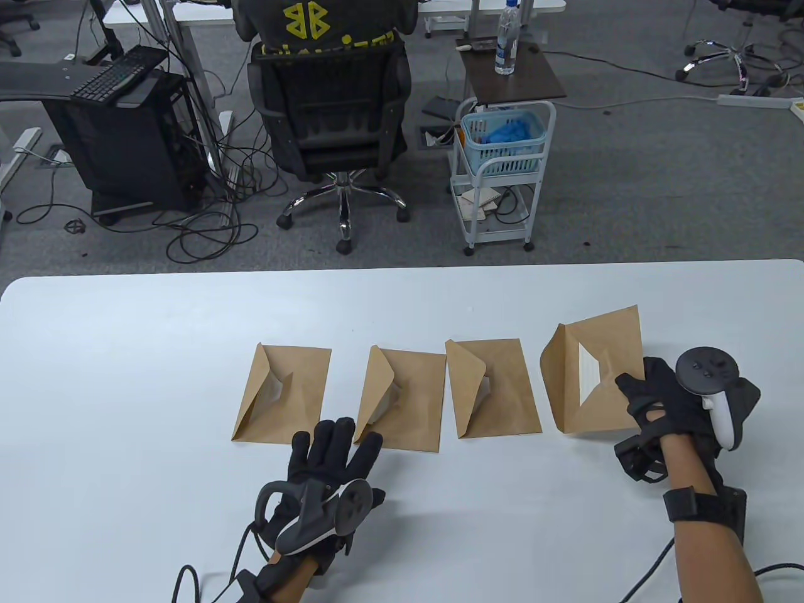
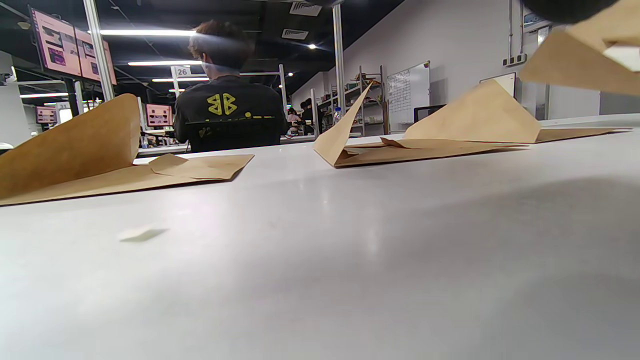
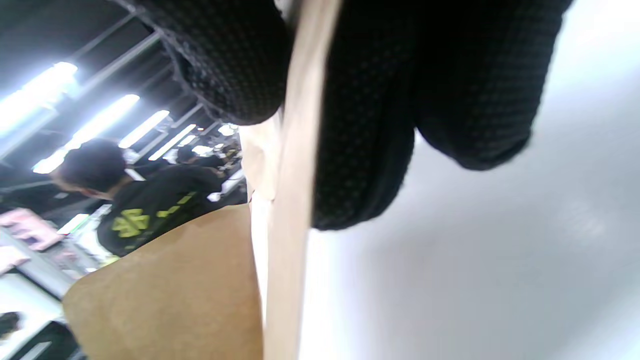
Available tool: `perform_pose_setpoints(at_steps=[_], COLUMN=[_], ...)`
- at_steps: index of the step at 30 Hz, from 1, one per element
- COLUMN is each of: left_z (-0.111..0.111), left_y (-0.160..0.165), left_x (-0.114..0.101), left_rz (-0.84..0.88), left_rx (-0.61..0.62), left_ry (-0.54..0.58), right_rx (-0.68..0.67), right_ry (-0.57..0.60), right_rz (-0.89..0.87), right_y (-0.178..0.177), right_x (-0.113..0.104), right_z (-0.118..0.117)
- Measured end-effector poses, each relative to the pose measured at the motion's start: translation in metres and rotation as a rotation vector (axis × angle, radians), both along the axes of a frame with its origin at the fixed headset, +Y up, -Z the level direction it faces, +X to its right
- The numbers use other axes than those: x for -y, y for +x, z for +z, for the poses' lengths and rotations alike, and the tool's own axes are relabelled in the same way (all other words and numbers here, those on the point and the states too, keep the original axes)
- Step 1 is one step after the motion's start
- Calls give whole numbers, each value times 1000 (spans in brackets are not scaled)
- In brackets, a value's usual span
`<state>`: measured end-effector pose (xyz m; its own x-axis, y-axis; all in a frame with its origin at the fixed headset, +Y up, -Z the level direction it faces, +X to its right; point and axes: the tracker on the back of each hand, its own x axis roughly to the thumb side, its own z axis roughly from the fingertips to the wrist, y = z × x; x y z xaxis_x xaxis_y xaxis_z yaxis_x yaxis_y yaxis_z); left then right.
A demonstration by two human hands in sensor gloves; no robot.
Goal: Pull paper from envelopes and stack
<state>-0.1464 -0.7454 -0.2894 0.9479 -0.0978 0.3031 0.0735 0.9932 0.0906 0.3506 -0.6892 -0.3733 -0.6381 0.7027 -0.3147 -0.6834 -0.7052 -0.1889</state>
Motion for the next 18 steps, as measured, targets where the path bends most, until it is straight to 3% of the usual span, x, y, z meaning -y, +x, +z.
perform_pose_setpoints(at_steps=[8, 18], left_z=[3, 18], left_y=[7, 29], left_x=[1, -4], left_rz=[0, 56], left_rx=[30, 142], left_ry=[-7, 19], right_rx=[-249, -542], right_ry=[26, 44], right_rz=[-179, -279], right_y=[-44, -106], right_x=[-5, 32], right_z=[31, 65])
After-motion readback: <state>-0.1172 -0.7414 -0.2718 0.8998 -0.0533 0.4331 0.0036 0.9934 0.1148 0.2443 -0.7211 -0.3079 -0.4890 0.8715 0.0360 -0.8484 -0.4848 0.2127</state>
